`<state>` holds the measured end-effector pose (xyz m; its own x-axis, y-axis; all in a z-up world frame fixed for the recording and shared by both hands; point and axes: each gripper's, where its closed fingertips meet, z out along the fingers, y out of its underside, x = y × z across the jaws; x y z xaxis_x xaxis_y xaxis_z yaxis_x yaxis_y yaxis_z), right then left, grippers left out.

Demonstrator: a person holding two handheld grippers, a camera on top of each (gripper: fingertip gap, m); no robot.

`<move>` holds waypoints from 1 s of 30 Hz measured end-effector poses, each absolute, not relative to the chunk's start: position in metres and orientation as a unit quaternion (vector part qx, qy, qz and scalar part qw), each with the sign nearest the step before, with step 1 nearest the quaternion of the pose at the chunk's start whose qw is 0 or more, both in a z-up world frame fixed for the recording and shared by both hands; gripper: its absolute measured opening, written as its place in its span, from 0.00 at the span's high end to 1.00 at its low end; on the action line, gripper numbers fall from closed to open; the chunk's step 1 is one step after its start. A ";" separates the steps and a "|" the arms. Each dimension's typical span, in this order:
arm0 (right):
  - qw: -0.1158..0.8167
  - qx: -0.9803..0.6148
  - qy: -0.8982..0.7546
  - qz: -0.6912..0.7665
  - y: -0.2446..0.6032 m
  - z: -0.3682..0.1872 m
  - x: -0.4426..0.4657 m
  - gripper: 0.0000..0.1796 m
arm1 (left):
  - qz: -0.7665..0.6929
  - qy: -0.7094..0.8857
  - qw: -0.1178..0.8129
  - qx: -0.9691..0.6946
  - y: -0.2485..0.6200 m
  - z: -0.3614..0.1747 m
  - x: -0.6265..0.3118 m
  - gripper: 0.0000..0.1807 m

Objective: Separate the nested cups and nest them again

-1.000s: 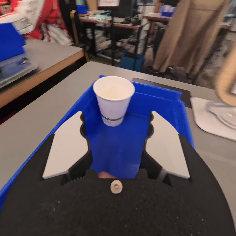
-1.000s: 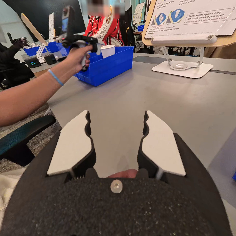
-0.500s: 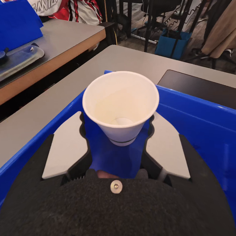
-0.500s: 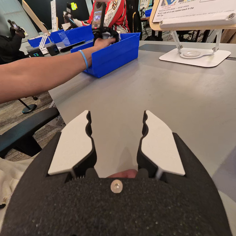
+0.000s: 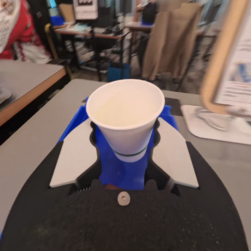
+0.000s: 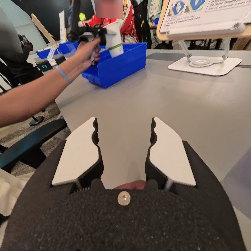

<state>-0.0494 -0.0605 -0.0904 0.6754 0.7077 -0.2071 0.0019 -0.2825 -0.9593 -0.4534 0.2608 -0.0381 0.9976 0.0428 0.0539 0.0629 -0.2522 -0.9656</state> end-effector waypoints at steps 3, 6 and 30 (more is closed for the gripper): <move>0.570 -0.700 -0.235 0.360 -0.063 -0.066 -0.036 0.58 | -0.091 0.082 0.638 -0.760 0.206 -0.004 -0.426 0.54; 0.585 -0.667 -0.230 0.401 -0.060 -0.040 -0.022 0.58 | -0.178 0.179 0.636 -0.729 0.148 0.017 -0.405 0.54; 0.511 -0.604 -0.379 0.480 -0.034 -0.001 -0.133 0.51 | -0.425 0.615 0.361 -0.557 -0.038 -0.017 -0.132 0.54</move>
